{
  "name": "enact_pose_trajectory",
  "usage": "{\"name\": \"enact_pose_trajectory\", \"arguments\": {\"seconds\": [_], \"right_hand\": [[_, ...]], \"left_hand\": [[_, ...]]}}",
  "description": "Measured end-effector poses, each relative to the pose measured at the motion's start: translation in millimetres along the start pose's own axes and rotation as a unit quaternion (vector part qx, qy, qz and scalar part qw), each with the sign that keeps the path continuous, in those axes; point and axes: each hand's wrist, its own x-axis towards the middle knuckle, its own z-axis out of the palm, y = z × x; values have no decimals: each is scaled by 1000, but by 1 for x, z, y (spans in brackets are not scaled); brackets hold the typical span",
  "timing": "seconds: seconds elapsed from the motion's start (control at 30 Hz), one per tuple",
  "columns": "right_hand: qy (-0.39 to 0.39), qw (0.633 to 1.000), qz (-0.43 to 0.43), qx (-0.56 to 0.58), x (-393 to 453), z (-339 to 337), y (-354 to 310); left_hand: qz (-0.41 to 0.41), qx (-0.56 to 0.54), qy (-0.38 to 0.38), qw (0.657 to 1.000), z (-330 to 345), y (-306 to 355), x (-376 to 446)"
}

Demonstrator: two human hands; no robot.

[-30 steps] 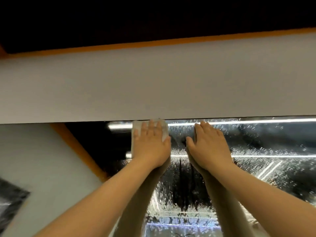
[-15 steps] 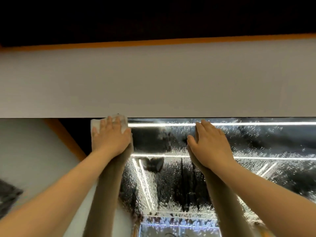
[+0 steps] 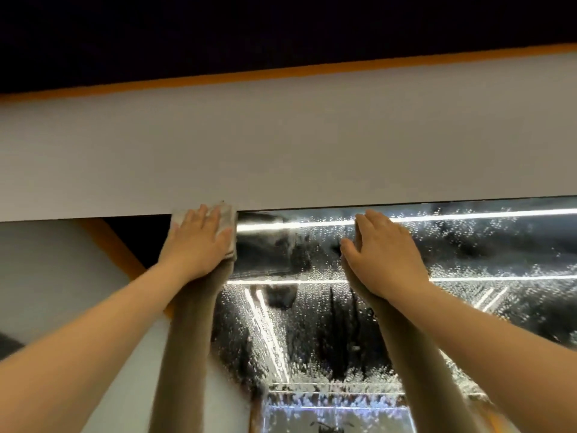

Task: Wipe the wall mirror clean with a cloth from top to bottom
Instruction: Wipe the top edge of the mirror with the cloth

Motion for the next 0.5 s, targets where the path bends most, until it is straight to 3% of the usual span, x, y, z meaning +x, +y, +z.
{"name": "enact_pose_trajectory", "arguments": {"seconds": [0.13,0.3,0.5], "right_hand": [[-2,1000,0,-2,0,0,-2],[-3,1000,3,-4,0,-2,-2],[-8,1000,3,-7,1,-3,-2]], "left_hand": [[-24,-6,33,999,2,45,-6],[100,-18,8,995,8,121,-20],[138,-168,-12,976,-7,82,-17]]}}
